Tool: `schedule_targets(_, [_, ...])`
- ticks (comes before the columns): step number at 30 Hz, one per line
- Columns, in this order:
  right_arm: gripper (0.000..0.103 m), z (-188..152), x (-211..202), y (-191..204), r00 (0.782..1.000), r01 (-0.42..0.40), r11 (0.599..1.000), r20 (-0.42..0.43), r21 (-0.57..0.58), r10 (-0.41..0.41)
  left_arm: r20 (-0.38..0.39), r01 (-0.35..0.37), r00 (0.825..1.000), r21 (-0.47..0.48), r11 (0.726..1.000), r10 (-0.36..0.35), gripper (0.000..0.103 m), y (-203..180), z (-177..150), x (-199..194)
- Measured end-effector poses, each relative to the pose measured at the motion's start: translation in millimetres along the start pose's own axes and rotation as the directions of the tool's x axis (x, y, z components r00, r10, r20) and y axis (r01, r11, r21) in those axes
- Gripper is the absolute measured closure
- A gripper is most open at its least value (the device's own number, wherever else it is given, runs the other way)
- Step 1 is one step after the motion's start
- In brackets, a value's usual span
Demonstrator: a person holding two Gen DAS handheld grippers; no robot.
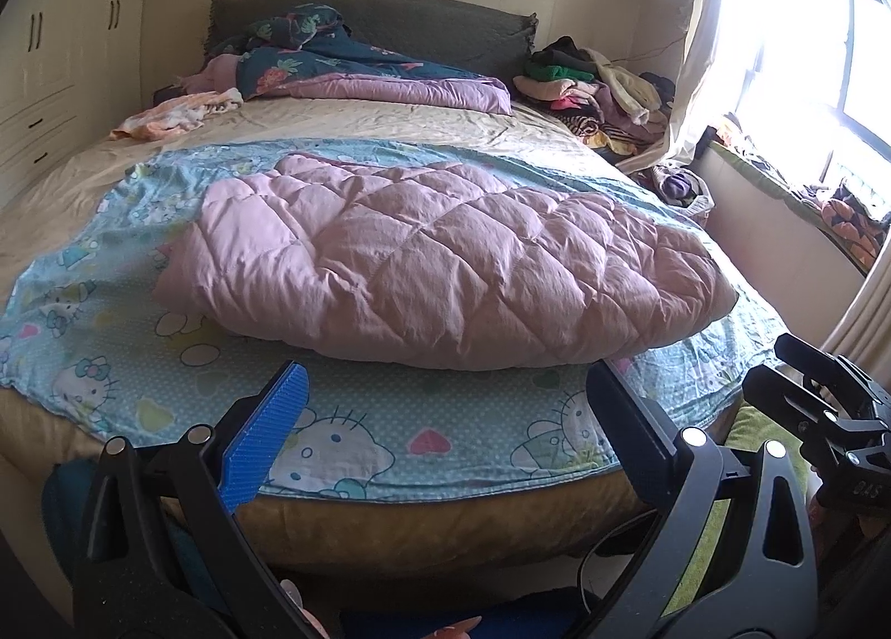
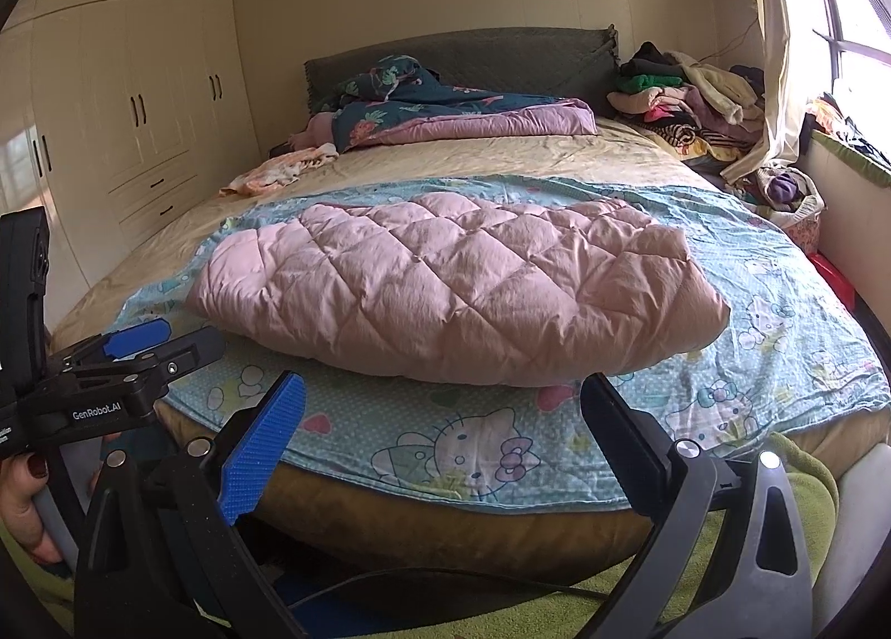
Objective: Fold large clothes
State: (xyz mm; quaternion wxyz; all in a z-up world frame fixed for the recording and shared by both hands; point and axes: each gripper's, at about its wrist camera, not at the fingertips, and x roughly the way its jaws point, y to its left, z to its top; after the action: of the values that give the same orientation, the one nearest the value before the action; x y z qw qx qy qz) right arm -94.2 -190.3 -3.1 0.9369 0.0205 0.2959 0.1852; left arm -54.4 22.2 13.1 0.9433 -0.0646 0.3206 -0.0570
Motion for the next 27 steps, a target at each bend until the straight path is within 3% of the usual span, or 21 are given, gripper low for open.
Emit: schedule_targets(27, [0.004,0.0,-0.1,0.6,1.000,0.004,1.000,0.004,-0.003,-0.004,0.004,-0.024,1.000,0.016,1.000,0.024,0.009,1.4,3.0,-0.4])
